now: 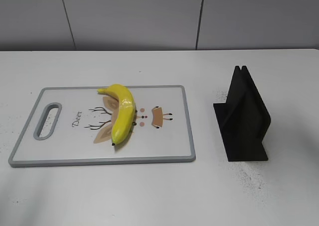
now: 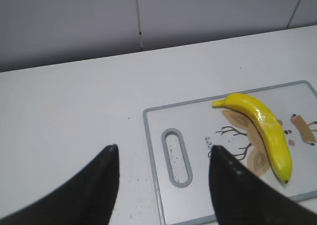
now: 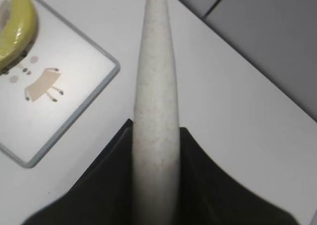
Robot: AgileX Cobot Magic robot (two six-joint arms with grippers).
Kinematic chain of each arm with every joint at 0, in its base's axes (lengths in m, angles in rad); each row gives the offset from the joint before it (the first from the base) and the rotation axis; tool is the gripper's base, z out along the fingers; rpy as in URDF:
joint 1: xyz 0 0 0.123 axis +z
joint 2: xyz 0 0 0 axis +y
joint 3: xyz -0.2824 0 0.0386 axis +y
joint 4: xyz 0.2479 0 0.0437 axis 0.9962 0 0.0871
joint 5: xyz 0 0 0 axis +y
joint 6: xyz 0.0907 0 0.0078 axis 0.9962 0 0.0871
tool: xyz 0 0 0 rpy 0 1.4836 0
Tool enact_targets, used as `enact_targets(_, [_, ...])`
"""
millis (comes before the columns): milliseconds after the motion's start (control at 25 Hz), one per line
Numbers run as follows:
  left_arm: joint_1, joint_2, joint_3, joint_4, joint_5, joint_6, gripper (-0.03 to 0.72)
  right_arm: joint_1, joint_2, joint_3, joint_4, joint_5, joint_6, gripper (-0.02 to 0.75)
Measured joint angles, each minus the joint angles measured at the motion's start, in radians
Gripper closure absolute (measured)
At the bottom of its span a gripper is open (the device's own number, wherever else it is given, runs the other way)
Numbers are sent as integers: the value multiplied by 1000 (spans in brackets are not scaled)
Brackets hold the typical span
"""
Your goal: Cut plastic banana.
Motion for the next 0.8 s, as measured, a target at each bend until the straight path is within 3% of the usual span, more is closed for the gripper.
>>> enact_targets(320, [0,384,-287,-232,72,369,136,-107,191,-143,364,179,-465,572])
enact_targets(440, [-4,504,-390,-310,120,533,136,-121,231,-150,427,181,-599,572])
enact_targets(800, [-140,782,-586,-291,251,860,136,-115,375,-160,548,185,-931,572])
